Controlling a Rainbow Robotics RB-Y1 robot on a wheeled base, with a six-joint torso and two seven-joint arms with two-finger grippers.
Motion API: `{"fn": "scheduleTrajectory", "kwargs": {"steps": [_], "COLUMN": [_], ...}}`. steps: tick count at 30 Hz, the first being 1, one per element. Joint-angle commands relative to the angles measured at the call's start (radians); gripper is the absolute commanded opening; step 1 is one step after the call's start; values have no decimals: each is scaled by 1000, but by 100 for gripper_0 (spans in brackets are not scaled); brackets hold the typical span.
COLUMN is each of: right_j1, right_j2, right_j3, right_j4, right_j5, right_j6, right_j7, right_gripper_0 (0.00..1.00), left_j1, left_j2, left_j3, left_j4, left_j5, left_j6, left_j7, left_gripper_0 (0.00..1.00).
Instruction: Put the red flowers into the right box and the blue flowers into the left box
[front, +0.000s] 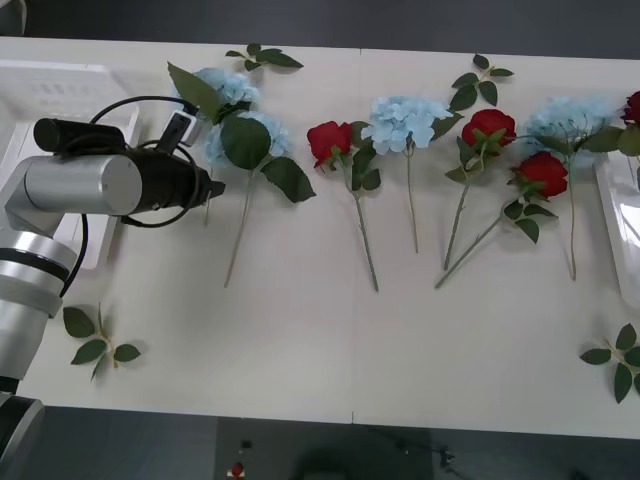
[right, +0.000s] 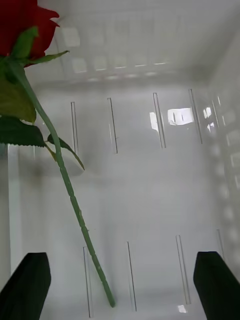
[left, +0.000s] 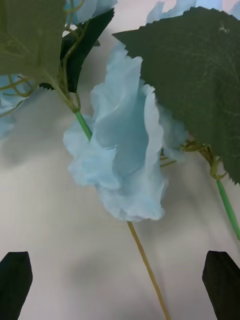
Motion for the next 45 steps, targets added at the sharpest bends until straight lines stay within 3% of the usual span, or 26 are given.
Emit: {"fn": "scheduleTrajectory", "kwargs": {"steps": [1,11,16,22,30,37,40,43,45], "right_j1": [-15,-15,16,49,51,51,43,25,11], "right_j2": [-17,-23,-17,49,113,193,228,265,291], "right_j3": [-11,-25,-77,-198,-221,-221,-221,-221,-221], "right_j4": [6,5,23,10,-84,-204,-211,-208,-204], "right_j5": [-25,-276,-523,-588,-580,-465,-434,-382,-342], "right_j6": [-11,110,232,314,271,136,113,91,73], "right_j7": [12,118,377,614,775,773,770,764,756], "right_gripper_0": [100,100,100,100,100,100,100,100,100], "left_j1": [-75,-104,-104,-106,-104,-103,-104,-103,-103], "left_j2": [-12,-34,-38,-44,-44,-43,-44,-43,-43], "left_j3": [1,-1,-10,-19,-56,-99,-105,-115,-115], "left_j4": [22,76,99,125,148,165,174,174,174], "left_j5": [-23,-63,-82,-91,-100,-111,-111,-112,-108], "left_j6": [1,-1,-1,-1,1,-1,-1,-1,7], "left_j7": [48,72,86,94,109,126,132,138,138], "left_gripper_0": [98,94,88,82,72,65,46,6,0]}}
